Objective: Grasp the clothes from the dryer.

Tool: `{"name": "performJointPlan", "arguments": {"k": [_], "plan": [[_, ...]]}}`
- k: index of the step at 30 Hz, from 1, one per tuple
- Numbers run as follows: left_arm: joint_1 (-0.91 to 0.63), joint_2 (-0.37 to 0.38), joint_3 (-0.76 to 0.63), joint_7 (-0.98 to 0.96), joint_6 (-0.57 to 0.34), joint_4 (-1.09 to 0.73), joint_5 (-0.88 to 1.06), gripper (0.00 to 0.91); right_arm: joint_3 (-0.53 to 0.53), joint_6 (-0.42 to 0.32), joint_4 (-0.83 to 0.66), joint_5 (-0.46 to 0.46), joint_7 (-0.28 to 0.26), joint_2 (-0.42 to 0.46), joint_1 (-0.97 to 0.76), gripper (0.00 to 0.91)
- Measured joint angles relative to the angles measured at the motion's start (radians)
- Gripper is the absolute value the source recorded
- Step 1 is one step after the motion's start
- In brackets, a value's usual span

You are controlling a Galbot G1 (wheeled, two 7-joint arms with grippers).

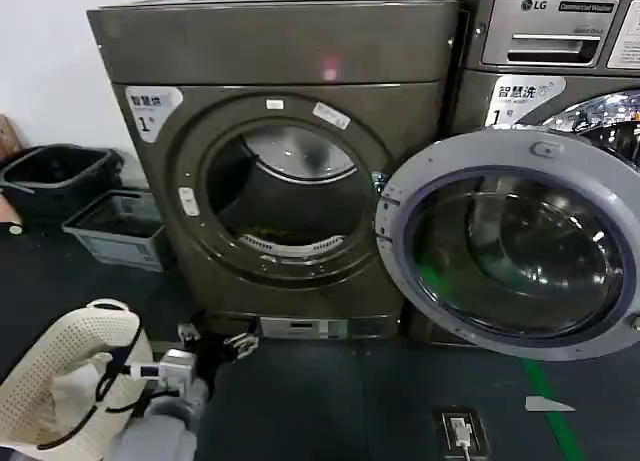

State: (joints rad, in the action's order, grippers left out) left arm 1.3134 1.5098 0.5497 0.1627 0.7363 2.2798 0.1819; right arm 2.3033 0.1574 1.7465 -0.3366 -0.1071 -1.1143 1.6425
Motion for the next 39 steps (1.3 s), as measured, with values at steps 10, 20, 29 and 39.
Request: {"name": "performJointPlan", "arguments": {"k": [10,20,29,39], "plan": [[0.001,0.000,-0.001,0.000,0.000,0.000,0.000,0.907,0.002,0.001,0.009,-0.027,0.013,-0.006,0.000,0.907],[0.001,0.000,-0.002,0.002,0.000,-0.001,0.003,0.907,0.004,-0.002,0.010,-0.054,0.013,-0.007,0.000,0.907],[-0.002,-0.004,-0.002,0.002,0.000,-0.001,0.003,0.907,0.007,-0.003,0.011,-0.068,0.013,-0.006,0.001,0.907],[-0.010,0.000,-0.002,0.001,0.000,-0.009,0.002,0.907,0.008,-0.005,0.015,-0.078,0.011,-0.009,0.002,0.907]]}}
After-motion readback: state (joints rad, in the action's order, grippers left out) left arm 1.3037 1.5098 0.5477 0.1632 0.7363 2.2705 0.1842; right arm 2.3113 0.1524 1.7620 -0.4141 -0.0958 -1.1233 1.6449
